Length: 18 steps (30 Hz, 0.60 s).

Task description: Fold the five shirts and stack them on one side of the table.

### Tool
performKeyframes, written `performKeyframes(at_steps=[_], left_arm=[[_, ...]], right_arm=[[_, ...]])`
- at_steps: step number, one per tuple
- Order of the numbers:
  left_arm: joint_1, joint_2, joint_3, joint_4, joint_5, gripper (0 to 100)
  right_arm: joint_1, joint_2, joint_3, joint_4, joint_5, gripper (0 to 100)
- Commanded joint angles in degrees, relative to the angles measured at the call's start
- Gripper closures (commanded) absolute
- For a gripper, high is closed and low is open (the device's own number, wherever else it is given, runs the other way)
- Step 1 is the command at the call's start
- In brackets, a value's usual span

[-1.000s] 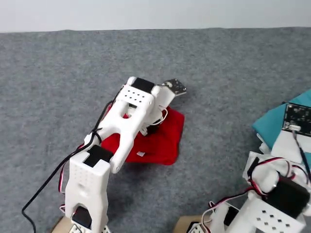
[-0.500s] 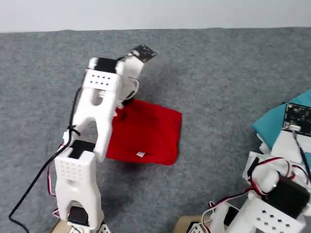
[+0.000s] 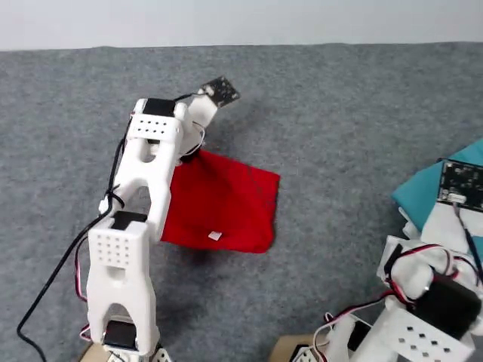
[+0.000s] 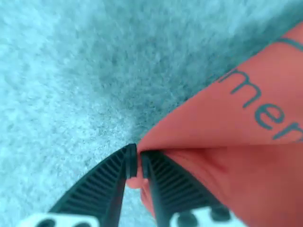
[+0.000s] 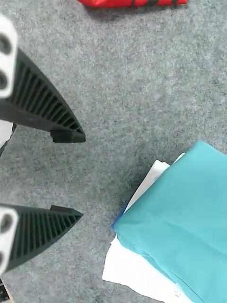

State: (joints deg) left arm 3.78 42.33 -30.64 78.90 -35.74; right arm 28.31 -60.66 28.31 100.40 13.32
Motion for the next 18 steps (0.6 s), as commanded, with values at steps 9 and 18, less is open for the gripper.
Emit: performKeyframes(at_steps=[9,18], left_arm=[[-7.82,0.0,-5.32,-5.63,-1.41,85],[-6.59,-0.44,-17.89,6.86,-1.49,85]], right_arm=[[0.48,0.04,3.08,1.98,0.97,76.6],[0.48,0.04,3.34,1.19,0.97,76.6]])
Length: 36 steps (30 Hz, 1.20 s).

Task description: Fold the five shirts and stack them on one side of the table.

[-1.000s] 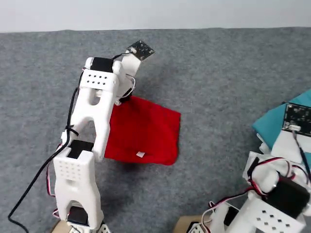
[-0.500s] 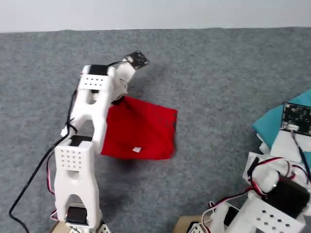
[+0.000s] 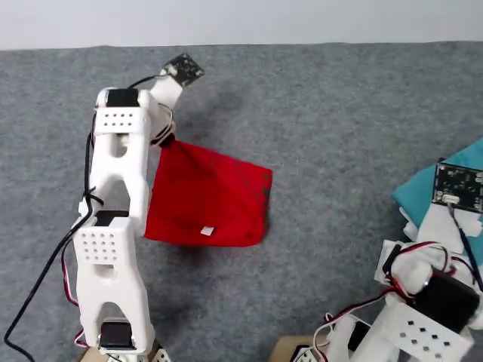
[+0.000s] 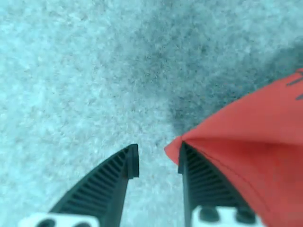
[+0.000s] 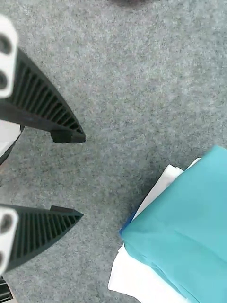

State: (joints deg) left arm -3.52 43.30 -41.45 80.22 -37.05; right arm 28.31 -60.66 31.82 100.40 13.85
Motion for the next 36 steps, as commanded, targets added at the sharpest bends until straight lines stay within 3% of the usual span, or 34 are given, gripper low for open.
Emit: performKeyframes(at_steps=[1,6,14,20,27,30,36], left_arm=[[1.14,-1.41,-9.63,8.18,-0.18,85],[2.11,-1.41,-19.65,20.66,0.44,85],[0.26,0.26,-18.24,20.13,3.25,86],[0.88,3.43,-17.89,20.22,0.88,100],[1.23,2.64,-17.8,20.22,0.26,100],[2.2,1.23,-17.63,20.31,2.37,99],[2.64,-1.67,-12.53,20.31,3.08,81]], right_arm=[[0.48,0.04,-0.18,1.19,0.44,76.6],[0.48,0.04,-0.18,1.36,0.53,76.6],[0.48,0.04,-0.18,1.45,0.7,76.7],[0.4,0.04,-0.18,1.36,0.79,76.7],[0.4,0.04,-0.18,1.19,0.79,76.7],[0.4,0.04,-0.18,1.19,0.79,76.7],[0.4,0.04,-0.09,1.19,0.79,76.7]])
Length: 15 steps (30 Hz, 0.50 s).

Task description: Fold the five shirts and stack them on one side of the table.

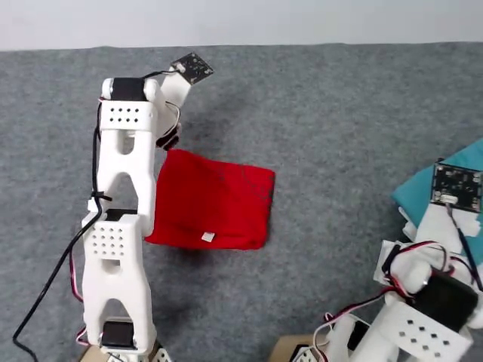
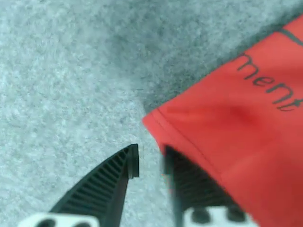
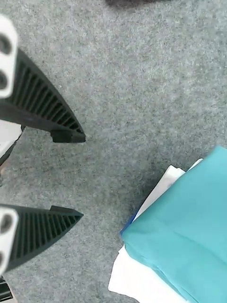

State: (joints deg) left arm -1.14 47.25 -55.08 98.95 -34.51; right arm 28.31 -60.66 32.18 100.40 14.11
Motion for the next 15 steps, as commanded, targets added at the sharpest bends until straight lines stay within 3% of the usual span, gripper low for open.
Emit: performKeyframes(at_steps=[1,11,15], left_arm=[[0.26,-6.59,2.59,1.58,0.44,81],[1.32,-29.01,38.64,1.41,0.53,81],[0.97,-33.23,50.51,-3.08,1.58,81]], right_arm=[[0.4,0.04,-0.44,1.19,0.53,76.7],[0.4,0.04,-0.44,1.19,0.53,76.7],[0.4,0.04,0.44,1.1,0.53,76.7]])
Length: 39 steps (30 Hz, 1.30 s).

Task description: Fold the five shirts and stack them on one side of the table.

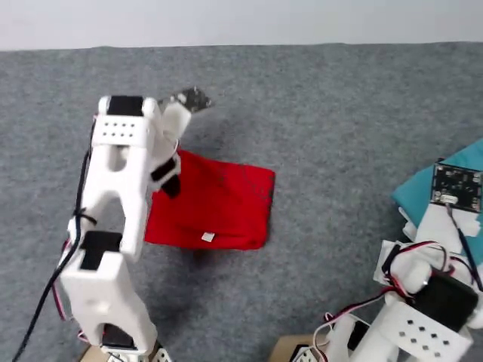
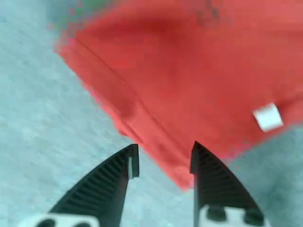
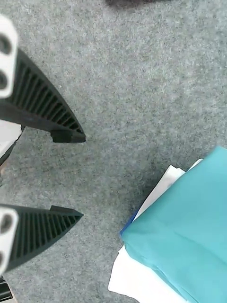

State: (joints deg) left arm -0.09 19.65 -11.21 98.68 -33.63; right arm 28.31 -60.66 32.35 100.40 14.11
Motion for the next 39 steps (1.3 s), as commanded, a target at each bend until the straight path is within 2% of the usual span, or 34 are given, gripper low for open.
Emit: performKeyframes(at_steps=[1,20,23,29,39], left_arm=[[-0.09,-6.07,8.57,-4.22,0.7,81],[2.9,-6.07,23.08,-20.31,0.79,85],[2.99,-6.15,23.43,-20.04,0.79,87],[3.69,-6.68,23.25,-18.37,0.62,99],[4.92,-6.77,15.16,-6.33,0.44,100]], right_arm=[[0.4,0.04,1.05,0.57,0.53,76.7],[0.4,-0.48,5.1,-1.36,0.44,76.7],[0.4,-0.48,5.1,-1.36,0.44,76.7],[0.4,-0.48,5.1,-1.36,0.44,76.7],[0.4,-0.48,5.1,-1.36,0.44,76.7]])
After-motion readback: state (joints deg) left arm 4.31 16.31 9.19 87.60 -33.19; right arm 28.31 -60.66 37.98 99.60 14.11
